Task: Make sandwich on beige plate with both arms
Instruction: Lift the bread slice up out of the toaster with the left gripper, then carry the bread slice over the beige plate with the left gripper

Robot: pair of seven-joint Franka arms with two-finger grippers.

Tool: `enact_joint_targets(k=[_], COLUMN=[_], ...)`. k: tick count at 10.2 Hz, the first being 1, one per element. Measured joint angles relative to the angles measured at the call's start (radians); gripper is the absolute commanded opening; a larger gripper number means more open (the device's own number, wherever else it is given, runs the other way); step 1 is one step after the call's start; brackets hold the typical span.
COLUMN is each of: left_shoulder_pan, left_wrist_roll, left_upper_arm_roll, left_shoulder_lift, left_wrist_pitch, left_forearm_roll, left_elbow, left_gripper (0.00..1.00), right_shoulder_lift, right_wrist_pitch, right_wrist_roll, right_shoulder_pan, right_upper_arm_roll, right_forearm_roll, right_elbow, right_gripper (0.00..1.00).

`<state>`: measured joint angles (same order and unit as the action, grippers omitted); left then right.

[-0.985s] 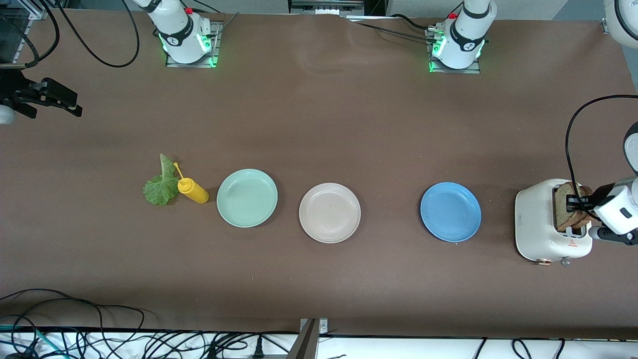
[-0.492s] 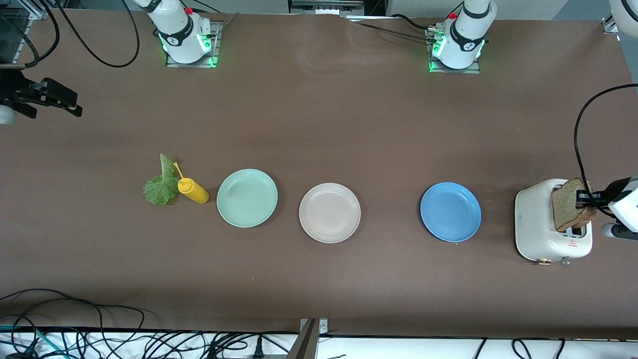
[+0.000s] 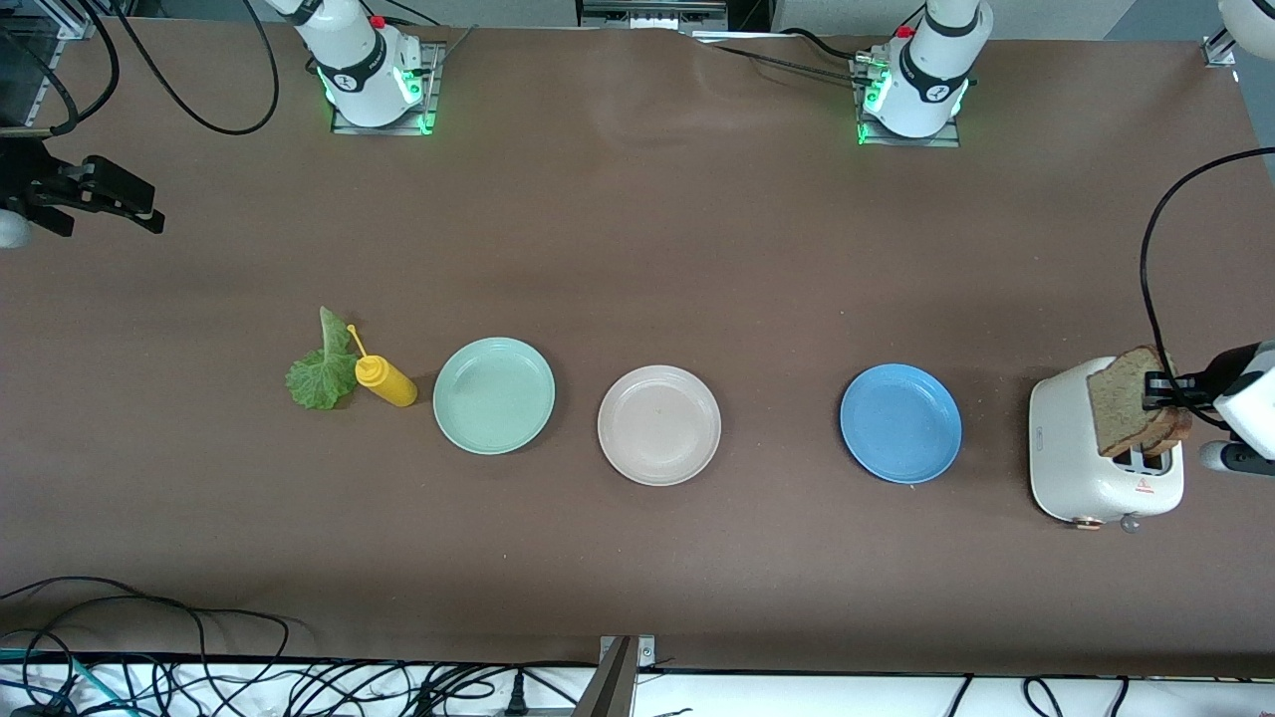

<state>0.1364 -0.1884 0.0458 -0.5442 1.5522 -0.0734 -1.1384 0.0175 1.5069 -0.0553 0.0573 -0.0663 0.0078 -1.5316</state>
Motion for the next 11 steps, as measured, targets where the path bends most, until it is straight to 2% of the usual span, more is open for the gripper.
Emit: enact_joint_targets(k=[3,8,11], left_shoulder_pan=[-0.006,-0.009,-0.011], left_wrist_roll=[0.125,0.247,0.308], left_upper_arm_roll=[0.058,0.063,0.063], left_shoulder_lift=[0.005,0.000,-0.014], left_wrist_pitch=[-0.017,-0.027,-0.010], left_forearm_roll=[0.022,0.276,0.470], left_elbow=[0.011,0.001,-0.056], left_gripper=[0.00,0.00,0.00], right_shoulder_lift=[0.000,0.000,0.000], right_wrist_pitch=[0.000,0.000,0.000], right_wrist_roll=[0.000,0.000,0.000], right_shoulder_pan=[0.000,0.000,0.000], right_upper_arm_roll=[0.000,0.000,0.000], right_forearm_roll=[0.000,0.000,0.000], right_elbow=[0.000,0.000,0.000], right_gripper=[1.00,1.00,1.00])
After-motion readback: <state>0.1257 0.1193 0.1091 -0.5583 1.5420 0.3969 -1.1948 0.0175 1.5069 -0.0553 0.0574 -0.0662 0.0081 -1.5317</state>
